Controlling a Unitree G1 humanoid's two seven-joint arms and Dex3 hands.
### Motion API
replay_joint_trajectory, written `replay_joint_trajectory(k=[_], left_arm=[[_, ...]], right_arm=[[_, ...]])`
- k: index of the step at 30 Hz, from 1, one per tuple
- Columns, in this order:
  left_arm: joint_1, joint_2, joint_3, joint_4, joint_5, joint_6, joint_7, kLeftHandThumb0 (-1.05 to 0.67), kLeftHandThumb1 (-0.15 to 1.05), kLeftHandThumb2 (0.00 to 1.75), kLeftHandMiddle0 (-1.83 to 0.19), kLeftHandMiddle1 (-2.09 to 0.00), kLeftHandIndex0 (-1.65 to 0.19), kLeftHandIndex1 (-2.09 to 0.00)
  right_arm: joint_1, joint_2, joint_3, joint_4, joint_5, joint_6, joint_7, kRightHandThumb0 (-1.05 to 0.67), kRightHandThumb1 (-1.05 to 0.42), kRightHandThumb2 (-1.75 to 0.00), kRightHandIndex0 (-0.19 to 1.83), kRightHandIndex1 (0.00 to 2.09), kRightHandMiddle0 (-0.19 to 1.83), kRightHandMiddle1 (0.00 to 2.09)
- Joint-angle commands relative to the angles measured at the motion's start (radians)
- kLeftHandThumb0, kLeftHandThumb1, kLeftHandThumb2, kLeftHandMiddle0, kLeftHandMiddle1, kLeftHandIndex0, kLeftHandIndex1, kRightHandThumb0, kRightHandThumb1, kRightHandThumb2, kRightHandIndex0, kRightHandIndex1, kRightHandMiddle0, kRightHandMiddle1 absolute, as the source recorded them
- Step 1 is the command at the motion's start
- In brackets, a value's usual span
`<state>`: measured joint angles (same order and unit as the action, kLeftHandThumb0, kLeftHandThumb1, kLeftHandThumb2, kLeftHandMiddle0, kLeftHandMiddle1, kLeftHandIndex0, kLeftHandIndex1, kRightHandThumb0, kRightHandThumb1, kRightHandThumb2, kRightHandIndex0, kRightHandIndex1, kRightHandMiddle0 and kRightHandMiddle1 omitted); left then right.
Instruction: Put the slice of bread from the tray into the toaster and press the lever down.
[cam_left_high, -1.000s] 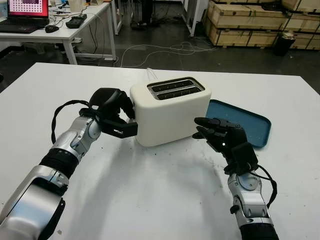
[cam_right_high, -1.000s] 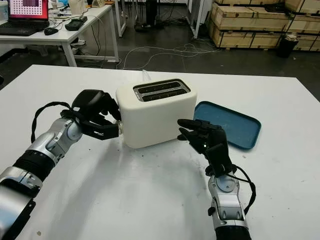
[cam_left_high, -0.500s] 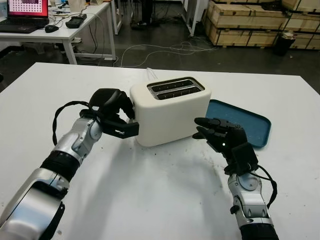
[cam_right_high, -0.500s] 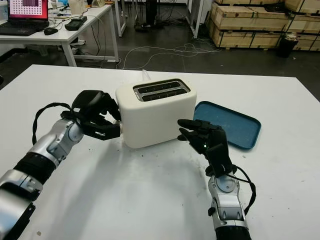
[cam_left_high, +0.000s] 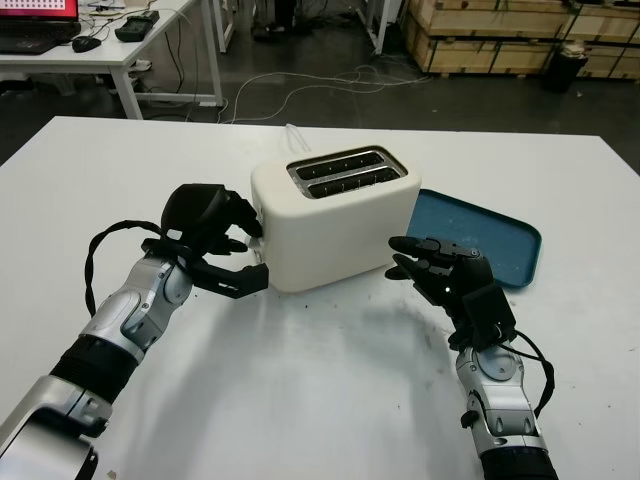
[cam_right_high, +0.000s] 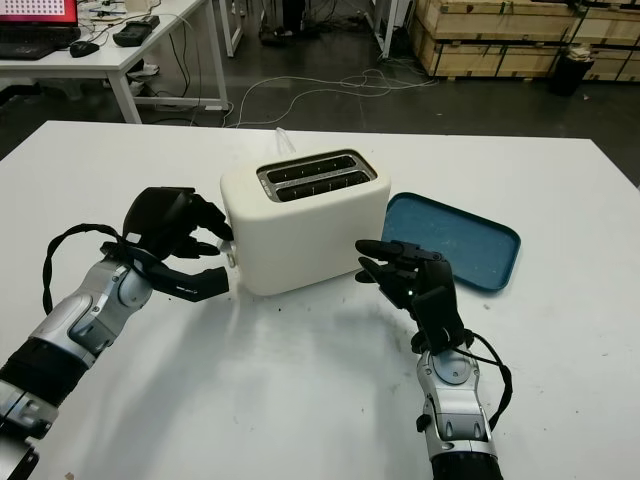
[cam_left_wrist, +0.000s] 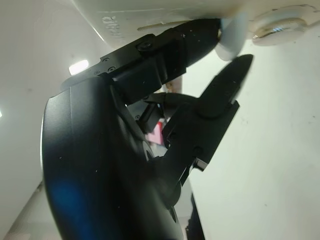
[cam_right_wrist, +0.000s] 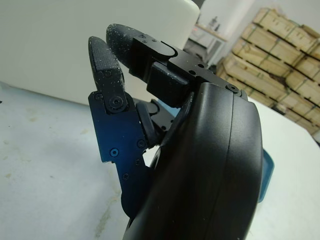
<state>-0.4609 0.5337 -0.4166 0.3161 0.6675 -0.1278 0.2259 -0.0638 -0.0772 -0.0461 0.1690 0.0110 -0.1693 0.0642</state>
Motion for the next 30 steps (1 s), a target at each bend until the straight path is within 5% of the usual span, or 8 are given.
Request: replay_joint_trajectory(k=[1,6,10,30], left_arm=[[0.04,-0.089,-0.099,-0.055,0.002,-0.146,-0.051,-0.27,0.76,0.0,-0.8,-1.71,-1.33,-0.04],[0.045,-0.06,-0.083,-0.088,0.027,-0.133,-0.039,-0.27,0.8,0.02,-0.88,-1.33,-1.3,-0.03],[0.048,-0.031,-0.052,-0.111,0.006,-0.148,-0.034,-0.21,0.78,0.0,-0.82,-1.68,-1.33,-0.05],[0.148,0.055,0.252,-0.314,-0.009,-0.134,-0.018,-0.21,0.77,0.01,-0.85,-1.5,-1.31,-0.07]], right_arm=[[-0.013,-0.002,0.003,0.006,-0.005,0.019,-0.002,-0.48,-0.84,0.0,1.06,0.76,1.25,0.0],[-0.014,-0.004,0.002,0.004,0.0,0.024,0.003,-0.48,-0.84,0.0,1.06,0.75,1.25,0.0],[-0.014,-0.004,0.003,0.005,-0.001,0.02,0.004,-0.46,-0.84,0.0,1.07,0.76,1.25,0.0],[-0.015,-0.003,-0.002,0.006,0.006,0.022,0.011,-0.48,-0.84,0.0,1.06,0.75,1.26,0.0]])
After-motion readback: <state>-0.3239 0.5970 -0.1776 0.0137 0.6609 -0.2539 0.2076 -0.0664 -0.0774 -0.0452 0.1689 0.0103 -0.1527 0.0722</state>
